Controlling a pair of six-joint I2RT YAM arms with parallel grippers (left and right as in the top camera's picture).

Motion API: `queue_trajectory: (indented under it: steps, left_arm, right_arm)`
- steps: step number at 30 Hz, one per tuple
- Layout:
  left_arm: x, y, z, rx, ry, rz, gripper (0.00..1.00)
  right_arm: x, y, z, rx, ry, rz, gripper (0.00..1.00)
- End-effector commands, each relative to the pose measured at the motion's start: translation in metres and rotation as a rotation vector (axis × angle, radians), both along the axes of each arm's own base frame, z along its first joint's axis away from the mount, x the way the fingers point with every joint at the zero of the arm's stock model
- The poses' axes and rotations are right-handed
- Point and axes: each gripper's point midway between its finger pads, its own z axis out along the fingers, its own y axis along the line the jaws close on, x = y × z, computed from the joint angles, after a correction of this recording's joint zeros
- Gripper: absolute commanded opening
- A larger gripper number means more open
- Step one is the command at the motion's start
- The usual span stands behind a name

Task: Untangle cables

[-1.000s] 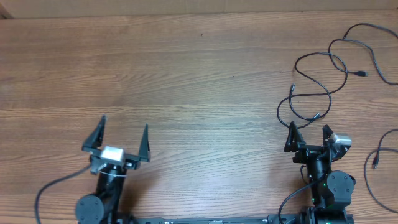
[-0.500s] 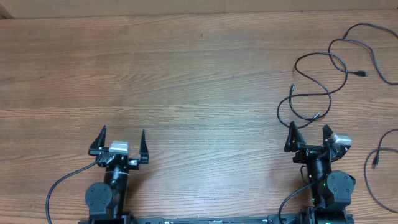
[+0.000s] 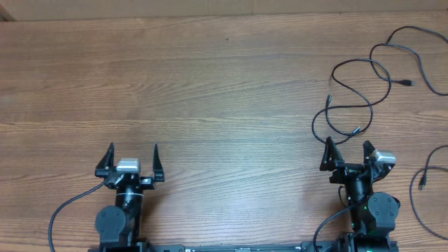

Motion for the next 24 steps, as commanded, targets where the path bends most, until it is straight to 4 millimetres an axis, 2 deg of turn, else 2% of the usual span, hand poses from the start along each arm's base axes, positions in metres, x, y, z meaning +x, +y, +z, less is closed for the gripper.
queue_trajectory:
  steps: [1,4,7,10,15,24]
  left_arm:
    - [-0.001,0.005,0.012,-0.149,-0.055,0.022,1.0]
    - [-0.001,0.015,0.009,-0.316,-0.053,0.071,1.0]
    - [-0.002,0.02,-0.008,-0.41,0.003,0.115,1.0]
    - [-0.002,0.021,-0.023,-0.389,0.063,0.132,1.0]
    - [-0.002,0.017,-0.023,-0.223,0.079,0.106,1.0]
    - [-0.002,0.016,-0.023,-0.175,0.083,0.096,1.0]
  right_arm:
    - [0.0,-0.001,-0.001,-0.005,-0.006,-0.009,1.0]
    - [0.0,-0.001,-0.001,-0.005,-0.006,-0.009,1.0]
    - [0.0,-0.001,-0.001,-0.005,-0.006,-0.009,1.0]
    - [0.0,-0.001,-0.001,-0.005,-0.006,-0.009,1.0]
    - [0.0,-0.001,-0.001,-0.005,-0.006,-0.009,1.0]
    - [0.0,-0.001,-0.001,-0.005,-0.006,-0.009,1.0]
